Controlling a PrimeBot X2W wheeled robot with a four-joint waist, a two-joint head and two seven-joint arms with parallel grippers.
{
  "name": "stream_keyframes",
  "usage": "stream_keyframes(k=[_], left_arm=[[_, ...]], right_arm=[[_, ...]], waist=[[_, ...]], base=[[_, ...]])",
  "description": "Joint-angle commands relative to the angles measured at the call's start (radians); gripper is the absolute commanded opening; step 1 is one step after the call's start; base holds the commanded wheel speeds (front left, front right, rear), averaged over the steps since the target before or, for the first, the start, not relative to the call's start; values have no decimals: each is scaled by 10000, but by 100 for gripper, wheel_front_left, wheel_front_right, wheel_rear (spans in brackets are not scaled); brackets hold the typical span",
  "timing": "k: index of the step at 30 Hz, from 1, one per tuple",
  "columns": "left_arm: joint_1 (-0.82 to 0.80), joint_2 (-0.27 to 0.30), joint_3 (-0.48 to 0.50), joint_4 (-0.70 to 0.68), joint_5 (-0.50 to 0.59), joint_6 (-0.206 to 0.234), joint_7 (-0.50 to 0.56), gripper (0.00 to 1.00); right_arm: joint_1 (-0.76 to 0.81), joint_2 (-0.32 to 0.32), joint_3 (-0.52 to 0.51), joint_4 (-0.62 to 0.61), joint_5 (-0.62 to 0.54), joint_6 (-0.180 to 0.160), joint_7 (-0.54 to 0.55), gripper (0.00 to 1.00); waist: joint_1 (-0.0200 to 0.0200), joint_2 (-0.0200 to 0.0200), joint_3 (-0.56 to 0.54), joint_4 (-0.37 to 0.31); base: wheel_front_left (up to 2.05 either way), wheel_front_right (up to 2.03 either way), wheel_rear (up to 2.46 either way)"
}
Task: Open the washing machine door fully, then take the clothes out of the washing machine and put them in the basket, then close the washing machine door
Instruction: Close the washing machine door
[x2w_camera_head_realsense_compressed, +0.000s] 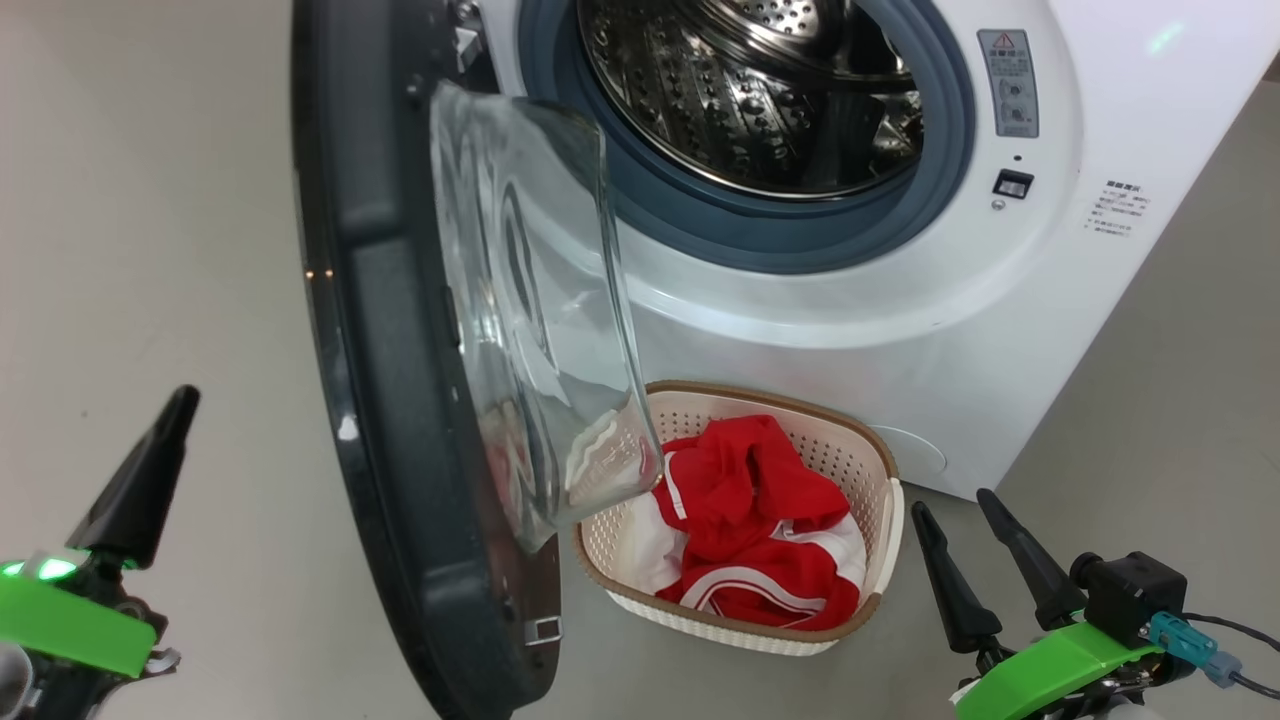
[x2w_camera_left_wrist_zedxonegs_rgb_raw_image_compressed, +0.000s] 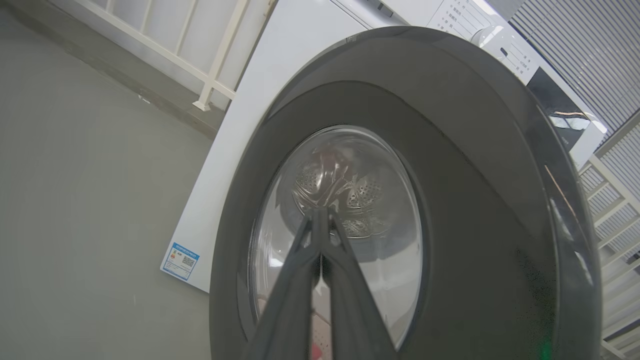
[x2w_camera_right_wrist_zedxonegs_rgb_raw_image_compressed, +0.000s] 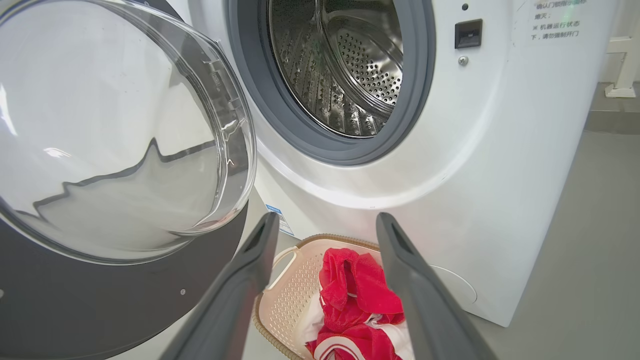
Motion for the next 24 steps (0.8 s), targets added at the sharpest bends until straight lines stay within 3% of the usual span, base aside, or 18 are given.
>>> stream_keyframes(k=[1,10,24], left_arm=[[-552,709,325,-364,-386,-58,209,0],[-1060,1392,138,-1574,-2753,-58,2122,0],[-1498,906,676,-2290,-3107,-58,3749,0]], right_arm=[[-292,-98,166,-267,-112,46,-65,100],[-444,-49,107,-283,-163,46,-65,100],[-712,106,1,-326,-201,46,-65,100]], waist=[[0,0,91,-81],[0,0,349,-313],[0,0,726,-755]], base=[[0,0,0],[0,0,0],[0,0,0]])
